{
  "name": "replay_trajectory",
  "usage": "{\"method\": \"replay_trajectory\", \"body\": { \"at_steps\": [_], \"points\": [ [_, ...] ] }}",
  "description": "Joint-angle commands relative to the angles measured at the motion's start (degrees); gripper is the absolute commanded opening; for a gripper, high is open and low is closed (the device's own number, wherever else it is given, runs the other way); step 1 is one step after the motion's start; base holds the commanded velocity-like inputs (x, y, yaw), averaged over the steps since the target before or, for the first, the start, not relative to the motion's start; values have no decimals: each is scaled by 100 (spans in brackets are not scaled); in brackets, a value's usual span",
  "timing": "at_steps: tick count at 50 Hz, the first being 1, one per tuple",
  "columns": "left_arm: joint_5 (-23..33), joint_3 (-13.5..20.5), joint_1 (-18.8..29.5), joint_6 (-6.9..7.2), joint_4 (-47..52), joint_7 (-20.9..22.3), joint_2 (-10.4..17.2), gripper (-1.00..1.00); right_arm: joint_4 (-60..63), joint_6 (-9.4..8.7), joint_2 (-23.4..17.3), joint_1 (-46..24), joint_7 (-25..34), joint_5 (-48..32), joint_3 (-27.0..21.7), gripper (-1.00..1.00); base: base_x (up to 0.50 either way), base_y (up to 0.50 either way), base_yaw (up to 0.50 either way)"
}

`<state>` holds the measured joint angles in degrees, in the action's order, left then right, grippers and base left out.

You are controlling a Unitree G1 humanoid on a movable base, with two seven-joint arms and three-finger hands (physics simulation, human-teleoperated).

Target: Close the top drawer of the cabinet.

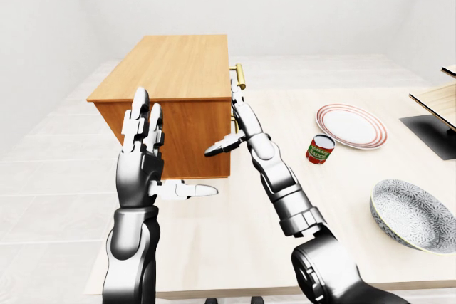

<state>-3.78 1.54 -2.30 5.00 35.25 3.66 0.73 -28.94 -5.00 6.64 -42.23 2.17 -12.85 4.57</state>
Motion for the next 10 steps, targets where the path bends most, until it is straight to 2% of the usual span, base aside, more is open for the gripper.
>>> {"method": "replay_trajectory", "body": {
  "at_steps": [1,5,10],
  "points": [
    [-7,-4,0,0,3,5,1,100,-786,0,812,55,453,52,377,100,0,0,1],
    [-17,6,3,0,14,7,2,100,-924,53,883,90,434,48,392,100,0,0,0],
    [-21,7,-5,0,19,16,4,100,-883,0,944,70,464,12,416,100,0,0,0]
  ]
}}
